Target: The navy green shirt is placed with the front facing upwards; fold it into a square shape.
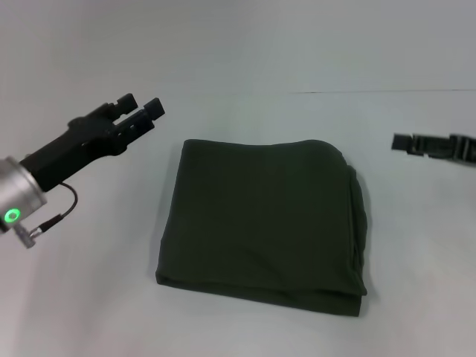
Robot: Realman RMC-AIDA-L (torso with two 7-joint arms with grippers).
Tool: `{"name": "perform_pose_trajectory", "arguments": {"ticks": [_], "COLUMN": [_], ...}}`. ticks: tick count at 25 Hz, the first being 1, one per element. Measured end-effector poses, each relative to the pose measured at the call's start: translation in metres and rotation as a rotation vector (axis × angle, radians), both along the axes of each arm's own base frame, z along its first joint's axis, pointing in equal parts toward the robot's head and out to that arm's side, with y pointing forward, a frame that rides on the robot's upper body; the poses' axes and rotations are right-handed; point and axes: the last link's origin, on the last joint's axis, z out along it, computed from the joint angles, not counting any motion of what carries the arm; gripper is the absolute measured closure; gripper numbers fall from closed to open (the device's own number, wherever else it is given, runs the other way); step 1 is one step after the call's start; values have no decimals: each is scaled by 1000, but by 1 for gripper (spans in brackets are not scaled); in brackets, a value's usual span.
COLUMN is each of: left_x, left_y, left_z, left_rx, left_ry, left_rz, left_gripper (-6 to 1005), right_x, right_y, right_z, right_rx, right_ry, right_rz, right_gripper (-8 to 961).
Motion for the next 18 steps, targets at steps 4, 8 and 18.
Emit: {"name": "perform_pose_trajectory", "arguments": {"ticks": [4, 8, 18], "left_x": [-4, -4, 8], "left_y": [16, 28, 54], "left_z": [-12, -28, -51], "left_rx": [-56, -116, -175], "left_ry": [40, 109, 260], "left_rz": [120, 200, 299], "left_gripper": [310, 310, 311], "right_x": [-15, -21, -24], "right_y": [9, 13, 15], "right_z": [3, 0, -4], "right_rx": [-13, -48, -55], "right_ry": [-10, -40, -47], "right_rz": [38, 51, 51], "right_gripper": [315, 138, 85]}}
